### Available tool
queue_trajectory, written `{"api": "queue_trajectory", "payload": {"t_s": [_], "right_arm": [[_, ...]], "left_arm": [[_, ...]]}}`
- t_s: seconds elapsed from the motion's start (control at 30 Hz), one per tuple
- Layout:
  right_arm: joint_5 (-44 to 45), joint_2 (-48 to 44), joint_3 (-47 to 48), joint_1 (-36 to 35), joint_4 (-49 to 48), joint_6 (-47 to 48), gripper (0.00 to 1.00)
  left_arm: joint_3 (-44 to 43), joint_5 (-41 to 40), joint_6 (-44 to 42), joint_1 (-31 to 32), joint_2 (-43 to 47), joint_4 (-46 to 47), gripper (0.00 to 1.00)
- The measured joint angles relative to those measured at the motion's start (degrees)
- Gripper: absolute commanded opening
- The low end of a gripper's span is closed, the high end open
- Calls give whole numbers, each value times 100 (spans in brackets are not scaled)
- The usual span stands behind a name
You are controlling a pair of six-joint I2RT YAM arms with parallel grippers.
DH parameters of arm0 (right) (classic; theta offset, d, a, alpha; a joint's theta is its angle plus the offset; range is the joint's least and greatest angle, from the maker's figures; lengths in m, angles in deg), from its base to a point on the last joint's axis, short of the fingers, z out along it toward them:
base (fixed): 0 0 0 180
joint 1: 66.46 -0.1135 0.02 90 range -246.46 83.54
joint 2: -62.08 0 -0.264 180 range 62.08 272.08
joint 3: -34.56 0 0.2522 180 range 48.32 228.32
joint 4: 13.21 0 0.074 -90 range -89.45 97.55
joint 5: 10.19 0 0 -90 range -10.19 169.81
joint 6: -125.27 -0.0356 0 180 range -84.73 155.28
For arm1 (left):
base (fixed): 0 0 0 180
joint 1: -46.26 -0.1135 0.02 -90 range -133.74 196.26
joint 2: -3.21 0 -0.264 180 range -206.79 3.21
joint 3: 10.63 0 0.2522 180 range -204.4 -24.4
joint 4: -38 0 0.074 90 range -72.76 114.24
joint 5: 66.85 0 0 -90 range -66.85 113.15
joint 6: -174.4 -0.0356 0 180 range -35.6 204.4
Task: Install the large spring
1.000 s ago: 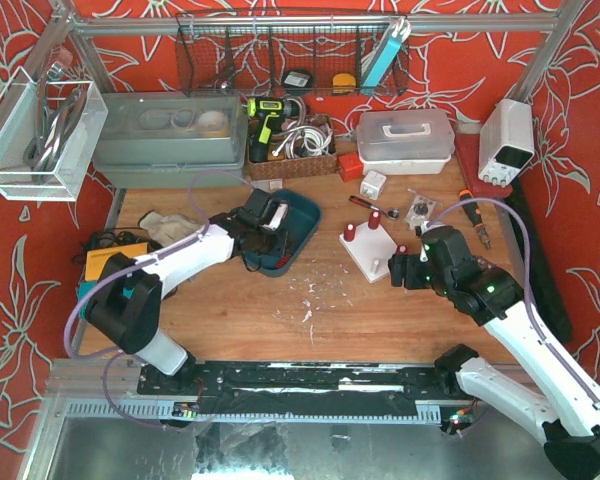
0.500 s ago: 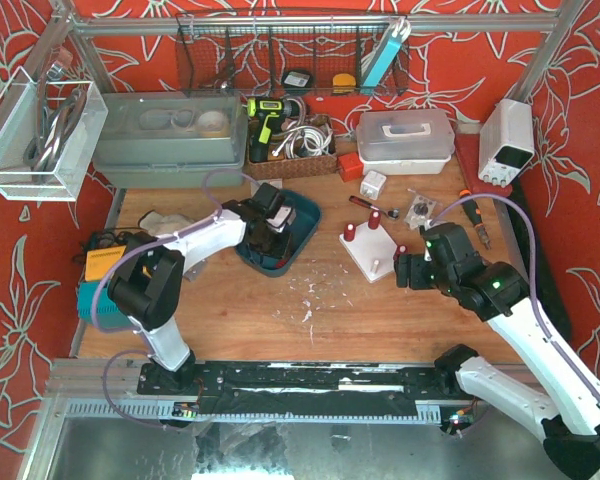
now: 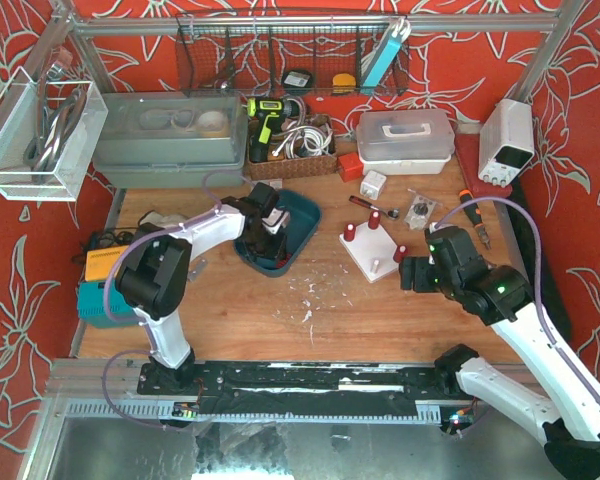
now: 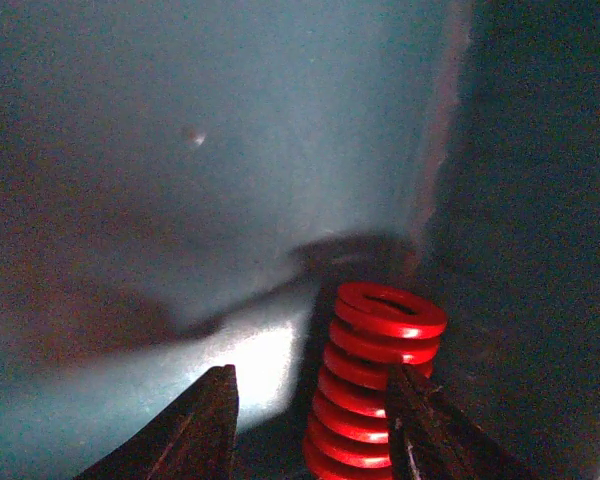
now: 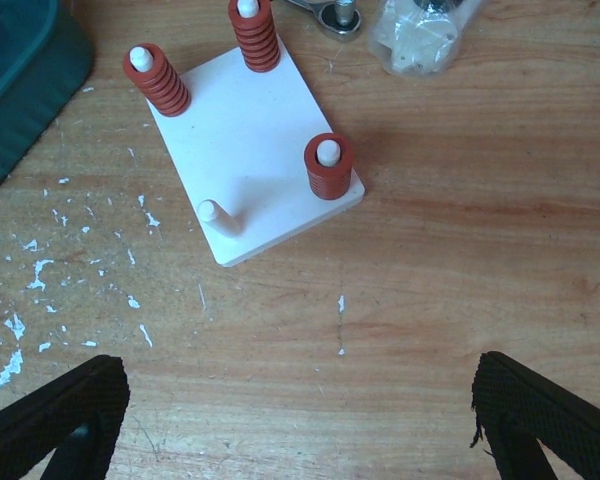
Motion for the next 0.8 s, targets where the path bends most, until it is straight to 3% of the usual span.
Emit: {"api": "queue_trajectory", "payload": {"t_s": [0.2,0.47,0.8], "right_arm": [[96,48,0,0,107,-24,95],[116,149,52,0,177,-22,95],[116,219,87,0,203,-17,95]], "left_arm": [[-155,-17,-146,-11,-133,37,41],[-293,-424,-111,-33,-149,33,49],[-203,-4,57,-33,96,44,52]]}}
